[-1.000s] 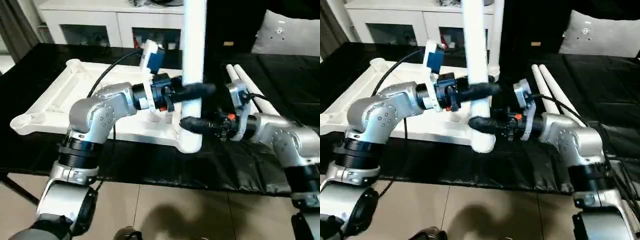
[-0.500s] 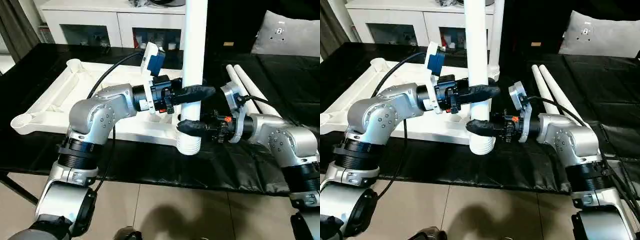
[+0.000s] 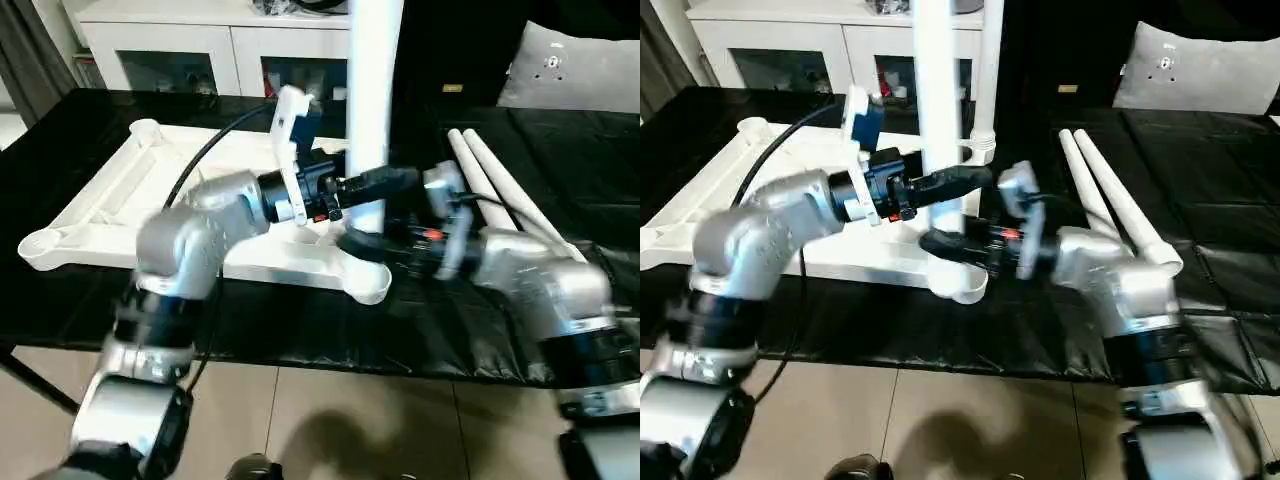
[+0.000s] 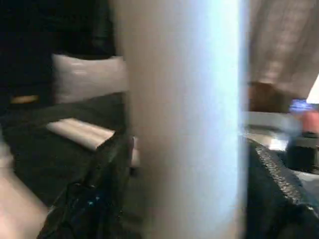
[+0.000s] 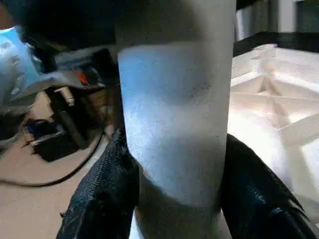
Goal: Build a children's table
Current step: Pick table leg
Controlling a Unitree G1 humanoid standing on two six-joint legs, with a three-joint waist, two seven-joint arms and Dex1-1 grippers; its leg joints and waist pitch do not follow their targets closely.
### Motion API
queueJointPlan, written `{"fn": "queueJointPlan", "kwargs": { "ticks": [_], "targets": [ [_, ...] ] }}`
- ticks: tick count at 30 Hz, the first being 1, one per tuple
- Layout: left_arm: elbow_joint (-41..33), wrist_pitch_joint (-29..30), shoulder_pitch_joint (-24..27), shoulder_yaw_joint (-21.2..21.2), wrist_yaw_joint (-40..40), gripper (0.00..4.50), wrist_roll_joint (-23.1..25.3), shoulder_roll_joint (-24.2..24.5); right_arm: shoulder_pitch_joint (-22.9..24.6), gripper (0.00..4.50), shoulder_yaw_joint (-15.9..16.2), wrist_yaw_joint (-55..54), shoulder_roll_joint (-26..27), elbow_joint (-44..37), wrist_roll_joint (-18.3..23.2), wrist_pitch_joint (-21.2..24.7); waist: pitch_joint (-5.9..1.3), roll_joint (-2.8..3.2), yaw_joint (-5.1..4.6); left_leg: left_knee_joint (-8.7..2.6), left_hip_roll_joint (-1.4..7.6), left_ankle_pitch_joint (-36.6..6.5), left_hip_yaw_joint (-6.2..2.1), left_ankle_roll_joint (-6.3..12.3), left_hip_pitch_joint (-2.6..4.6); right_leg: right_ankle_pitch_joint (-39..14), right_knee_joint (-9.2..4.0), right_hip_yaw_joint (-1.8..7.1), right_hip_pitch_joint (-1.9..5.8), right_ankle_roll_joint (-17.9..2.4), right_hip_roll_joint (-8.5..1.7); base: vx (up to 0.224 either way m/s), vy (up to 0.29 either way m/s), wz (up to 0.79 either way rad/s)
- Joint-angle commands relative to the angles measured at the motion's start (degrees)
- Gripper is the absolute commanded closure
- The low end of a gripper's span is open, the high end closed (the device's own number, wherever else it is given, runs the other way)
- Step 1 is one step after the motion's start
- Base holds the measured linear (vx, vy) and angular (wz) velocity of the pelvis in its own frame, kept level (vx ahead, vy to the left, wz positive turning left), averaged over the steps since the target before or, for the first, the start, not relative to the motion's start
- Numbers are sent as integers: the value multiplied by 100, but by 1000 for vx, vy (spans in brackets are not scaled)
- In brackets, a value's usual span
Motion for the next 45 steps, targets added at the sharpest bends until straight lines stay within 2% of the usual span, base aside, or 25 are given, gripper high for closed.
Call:
{"fn": "queueJointPlan", "kwargs": {
  "ticks": [1,6,7,10,11,12,13,23,24,25,28,30,31,34,38,40,42,45],
  "targets": [
    [-58,-123,-37,125,411,148,75,-137,25,257,-127,-182,37,-41,-60,-106,-461,-97,-13,-358,157,-805,-31,30,116,-1186,-429,196,321,-915,-378,0,0,0],
    [-136,-146,13,289,885,160,79,-392,47,257,-140,-309,119,-36,-101,-159,-457,-122,-12,-352,140,-786,-28,88,96,-1127,-429,193,332,-942,-381,0,0,0],
    [-141,-147,24,301,925,187,82,-423,55,257,-132,-321,123,-38,-109,-168,-455,-124,-12,-350,137,-782,-27,108,93,-1189,-438,194,329,-917,-381,0,0,0],
    [-147,-200,66,300,1050,202,133,-531,82,257,-103,-373,138,-43,-150,-204,-454,-107,-15,-351,144,-776,-33,114,97,-1204,-440,190,321,-917,-375,0,0,0],
    [-153,-212,75,284,1050,230,138,-547,84,257,-102,-382,141,-43,-159,-210,-453,-116,-20,-350,142,-795,-31,116,95,-1195,-445,190,320,-914,-371,0,0,0],
    [-168,-212,83,272,1057,230,131,-551,86,257,-103,-391,145,-47,-165,-211,-452,-118,-21,-352,138,-813,-31,117,91,-1222,-446,192,325,-903,-376,0,0,0],
    [-173,-211,86,263,1080,238,124,-558,88,257,-103,-400,144,-45,-167,-218,-449,-97,-25,-354,142,-853,-34,107,98,-1259,-456,190,315,-894,-371,0,0,0],
    [-147,-106,93,280,1216,260,84,-633,114,257,-89,-504,136,-34,-254,-276,-448,-106,-30,-356,145,-854,-34,111,105,-1219,-451,191,313,-915,-367,0,0,0],
    [-119,-108,86,292,1256,261,84,-655,105,257,-89,-539,126,-7,-293,-298,-448,-179,-42,-354,142,-840,-20,127,101,-1213,-459,193,323,-904,-365,0,0,0],
    [-72,-130,66,304,1288,261,91,-669,80,257,-96,-582,124,55,-321,-282,-446,-158,-29,-353,147,-790,-25,136,103,-1231,-443,195,316,-908,-378,0,0,0],
    [4,-165,23,369,1358,262,84,-689,51,257,-101,-586,117,109,-347,-269,-444,-168,-43,-354,142,-812,-21,135,102,-1303,-454,195,316,-874,-372,0,0,0],
    [12,-170,21,376,1350,262,85,-686,44,257,-123,-631,133,114,-347,-264,-448,-142,-43,-353,149,-800,-26,126,108,-1250,-452,197,310,-874,-372,0,0,0],
    [34,-176,21,386,1312,262,76,-677,25,187,-188,-708,154,146,-333,-259,-447,-137,-44,-352,146,-799,-25,125,106,-1210,-451,197,311,-886,-372,0,0,0],
    [97,-183,4,399,1250,262,57,-656,6,181,-281,-744,154,196,-303,-296,-444,-137,-54,-353,139,-825,-20,115,110,-1206,-459,195,309,-902,-364,0,0,0],
    [212,-155,-52,405,1027,262,-34,-573,47,137,-305,-555,36,95,-209,-224,-447,-141,-45,-352,134,-823,-21,125,113,-1191,-457,193,316,-901,-363,0,0,0],
    [341,-29,-163,367,491,262,-224,-384,74,121,-339,-94,-215,-72,49,38,-444,-177,-35,-356,131,-820,-19,154,114,-1248,-453,197,328,-867,-365,0,0,0],
    [378,74,-229,388,149,262,-394,-284,54,100,-368,120,-367,-101,167,194,-446,-172,-20,-350,132,-744,-18,186,114,-1218,-438,200,335,-874,-369,0,0,0],
    [429,244,-308,445,-95,262,-574,-205,6,79,-402,251,-476,-70,222,266,-448,-176,-28,-342,145,-695,-14,202,118,-1054,-421,194,320,-990,-370,0,0,0]
  ]
}}
